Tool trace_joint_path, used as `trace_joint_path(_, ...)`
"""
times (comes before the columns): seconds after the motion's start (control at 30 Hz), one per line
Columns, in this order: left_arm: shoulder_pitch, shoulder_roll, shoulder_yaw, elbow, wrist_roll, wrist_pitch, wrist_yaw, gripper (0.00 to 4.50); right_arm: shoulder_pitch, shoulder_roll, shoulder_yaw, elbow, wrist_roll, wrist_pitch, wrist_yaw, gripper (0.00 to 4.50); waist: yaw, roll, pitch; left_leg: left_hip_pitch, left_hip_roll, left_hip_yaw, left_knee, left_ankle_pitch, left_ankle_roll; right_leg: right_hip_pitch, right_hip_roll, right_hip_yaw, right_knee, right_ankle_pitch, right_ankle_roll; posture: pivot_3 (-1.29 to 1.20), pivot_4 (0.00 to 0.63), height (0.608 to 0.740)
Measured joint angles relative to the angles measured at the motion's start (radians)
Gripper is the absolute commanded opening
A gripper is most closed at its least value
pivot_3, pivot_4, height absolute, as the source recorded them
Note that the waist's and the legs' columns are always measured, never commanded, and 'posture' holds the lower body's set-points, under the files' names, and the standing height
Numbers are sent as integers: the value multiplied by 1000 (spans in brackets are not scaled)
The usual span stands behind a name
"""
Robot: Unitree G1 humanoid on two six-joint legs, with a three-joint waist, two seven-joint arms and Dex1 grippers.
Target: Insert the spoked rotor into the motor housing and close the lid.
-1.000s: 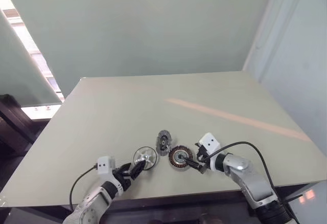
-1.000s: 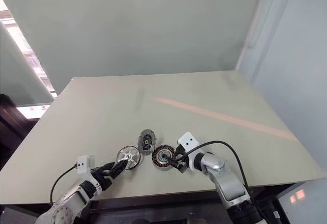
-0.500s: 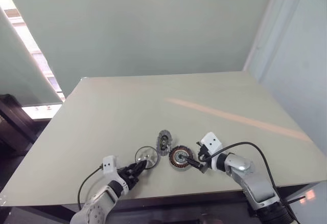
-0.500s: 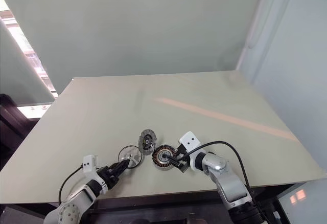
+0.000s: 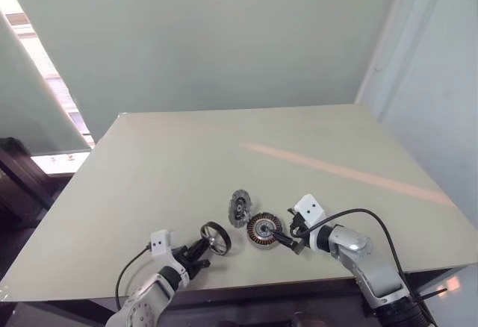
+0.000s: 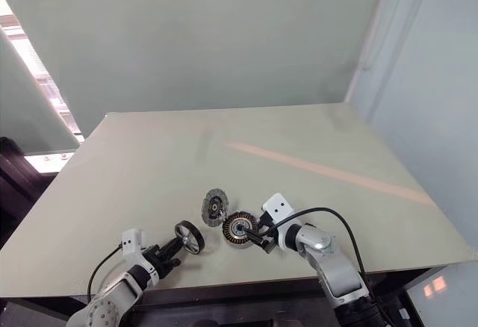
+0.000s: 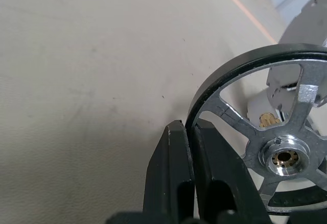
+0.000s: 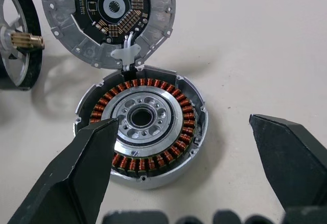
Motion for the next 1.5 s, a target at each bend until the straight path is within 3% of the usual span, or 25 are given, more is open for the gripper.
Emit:
trace_joint_path(0.43, 37, 5, 53, -31, -52, -6, -6, 11, 9, 0, 6, 0, -1, -1, 4, 4500, 0, 0, 0, 0, 0, 0, 0, 0, 0, 0, 0, 0, 0, -1, -2, 0, 0, 740)
trace_joint_path(0.53, 46, 12, 54, -46, -77, 32, 7, 633, 9, 0, 11, 0, -1, -4, 7, 4500, 0, 0, 0, 0, 0, 0, 0, 0, 0, 0, 0, 0, 0, -1, -2, 0, 0, 740)
trace_joint_path(0.9, 54, 14, 78, -65, -92, 7, 33, 4475, 9, 0, 19, 1, -1, -21, 10, 4500, 0, 0, 0, 0, 0, 0, 0, 0, 0, 0, 0, 0, 0, -1, -2, 0, 0, 740)
trace_joint_path(1.1, 47, 4, 77, -64, -98, -3, 38, 4475, 9, 0, 23, 2, -1, -21, 10, 4500, 0, -1, 0, 0, 0, 0, 0, 0, 0, 0, 0, 0, 0, -1, -2, 0, 0, 740)
trace_joint_path(1.5, -8, -59, 71, -48, -216, 155, 82, 4475, 18, -3, 25, -6, -2, -20, 5, 4500, 0, -1, 0, 0, 0, 0, 0, 0, 0, 0, 0, 0, 0, -1, -2, 0, 0, 740)
